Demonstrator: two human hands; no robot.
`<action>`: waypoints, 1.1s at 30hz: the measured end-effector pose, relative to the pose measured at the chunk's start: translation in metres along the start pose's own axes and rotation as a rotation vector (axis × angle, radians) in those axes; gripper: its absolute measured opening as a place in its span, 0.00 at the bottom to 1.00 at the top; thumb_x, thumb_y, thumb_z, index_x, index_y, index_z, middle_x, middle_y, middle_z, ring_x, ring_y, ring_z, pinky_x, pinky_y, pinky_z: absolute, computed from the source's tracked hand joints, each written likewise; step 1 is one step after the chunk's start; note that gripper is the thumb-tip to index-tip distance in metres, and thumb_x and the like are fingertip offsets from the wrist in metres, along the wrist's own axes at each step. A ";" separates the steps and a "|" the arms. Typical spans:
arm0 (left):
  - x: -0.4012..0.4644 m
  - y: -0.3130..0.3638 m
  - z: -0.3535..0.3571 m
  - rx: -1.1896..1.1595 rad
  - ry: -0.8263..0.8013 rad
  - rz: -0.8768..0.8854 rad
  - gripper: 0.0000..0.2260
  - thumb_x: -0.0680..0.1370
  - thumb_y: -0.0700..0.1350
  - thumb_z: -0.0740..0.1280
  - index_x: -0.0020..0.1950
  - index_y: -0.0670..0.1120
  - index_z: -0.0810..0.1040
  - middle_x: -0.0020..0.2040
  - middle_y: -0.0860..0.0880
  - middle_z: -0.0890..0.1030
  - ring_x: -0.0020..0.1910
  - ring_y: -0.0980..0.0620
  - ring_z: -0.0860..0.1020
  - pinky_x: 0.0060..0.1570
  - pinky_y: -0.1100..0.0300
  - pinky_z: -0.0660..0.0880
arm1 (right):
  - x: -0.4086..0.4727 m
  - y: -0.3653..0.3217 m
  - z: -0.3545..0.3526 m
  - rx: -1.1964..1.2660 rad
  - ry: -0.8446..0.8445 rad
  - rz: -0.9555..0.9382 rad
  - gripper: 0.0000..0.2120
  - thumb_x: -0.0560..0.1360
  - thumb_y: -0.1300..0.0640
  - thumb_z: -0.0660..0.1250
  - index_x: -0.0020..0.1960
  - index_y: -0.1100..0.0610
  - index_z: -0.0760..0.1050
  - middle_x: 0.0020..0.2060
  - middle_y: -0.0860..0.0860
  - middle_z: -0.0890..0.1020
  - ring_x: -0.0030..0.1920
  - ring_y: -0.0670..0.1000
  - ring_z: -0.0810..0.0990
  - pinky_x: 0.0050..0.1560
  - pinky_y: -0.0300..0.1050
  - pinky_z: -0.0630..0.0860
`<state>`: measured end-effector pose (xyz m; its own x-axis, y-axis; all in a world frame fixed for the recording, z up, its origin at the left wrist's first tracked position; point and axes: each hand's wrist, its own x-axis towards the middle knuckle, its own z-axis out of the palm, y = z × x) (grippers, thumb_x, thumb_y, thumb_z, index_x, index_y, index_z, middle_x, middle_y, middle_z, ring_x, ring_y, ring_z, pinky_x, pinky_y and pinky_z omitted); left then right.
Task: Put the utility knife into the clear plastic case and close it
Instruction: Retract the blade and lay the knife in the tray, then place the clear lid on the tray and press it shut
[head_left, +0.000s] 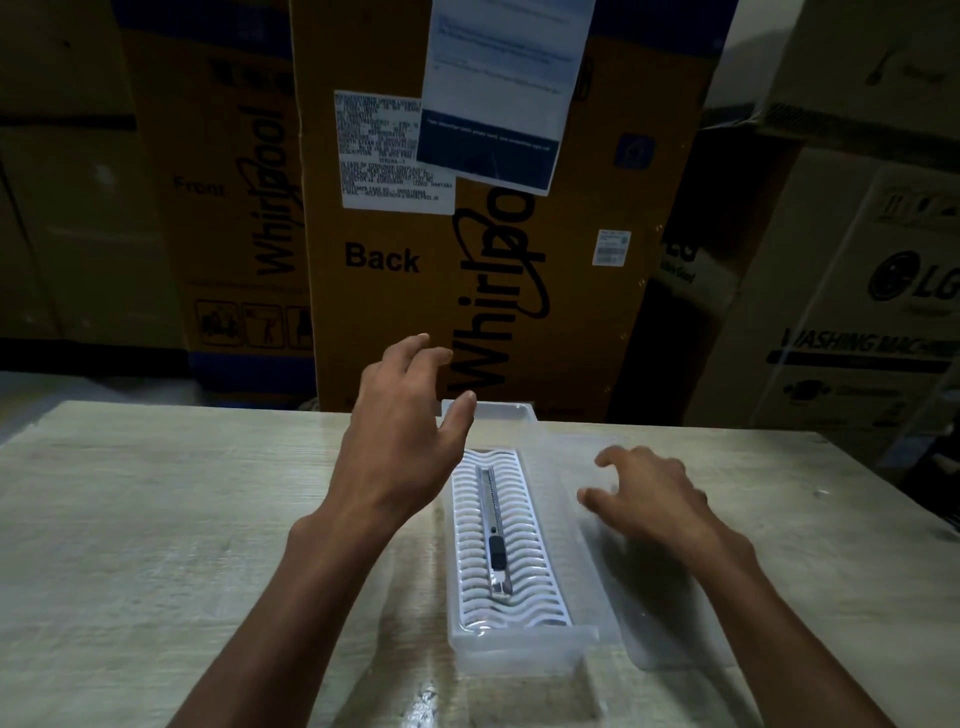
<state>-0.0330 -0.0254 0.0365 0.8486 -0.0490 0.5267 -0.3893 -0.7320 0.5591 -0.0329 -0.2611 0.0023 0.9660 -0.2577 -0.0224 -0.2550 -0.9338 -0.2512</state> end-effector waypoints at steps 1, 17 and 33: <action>0.000 -0.001 0.000 0.006 -0.001 -0.001 0.23 0.79 0.53 0.64 0.73 0.49 0.69 0.78 0.50 0.65 0.76 0.49 0.63 0.64 0.60 0.59 | 0.000 0.003 0.004 -0.006 -0.059 0.009 0.30 0.74 0.39 0.70 0.73 0.47 0.66 0.75 0.52 0.69 0.71 0.59 0.69 0.68 0.63 0.71; -0.002 -0.004 0.006 0.060 -0.131 -0.070 0.23 0.79 0.54 0.64 0.73 0.49 0.70 0.77 0.49 0.66 0.74 0.47 0.64 0.67 0.51 0.68 | 0.004 0.004 0.008 0.069 -0.040 0.016 0.32 0.73 0.36 0.69 0.73 0.45 0.67 0.77 0.51 0.64 0.76 0.60 0.58 0.69 0.64 0.64; -0.005 -0.009 0.014 -0.028 -0.351 -0.240 0.20 0.81 0.58 0.60 0.61 0.45 0.81 0.63 0.46 0.82 0.48 0.48 0.82 0.54 0.44 0.80 | -0.046 -0.066 0.001 0.191 0.078 -0.196 0.31 0.74 0.31 0.61 0.72 0.44 0.69 0.75 0.47 0.68 0.74 0.55 0.63 0.66 0.59 0.66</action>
<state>-0.0283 -0.0283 0.0198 0.9849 -0.1115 0.1328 -0.1718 -0.7320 0.6593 -0.0604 -0.1877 0.0194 0.9879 -0.1017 0.1171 -0.0433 -0.9059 -0.4213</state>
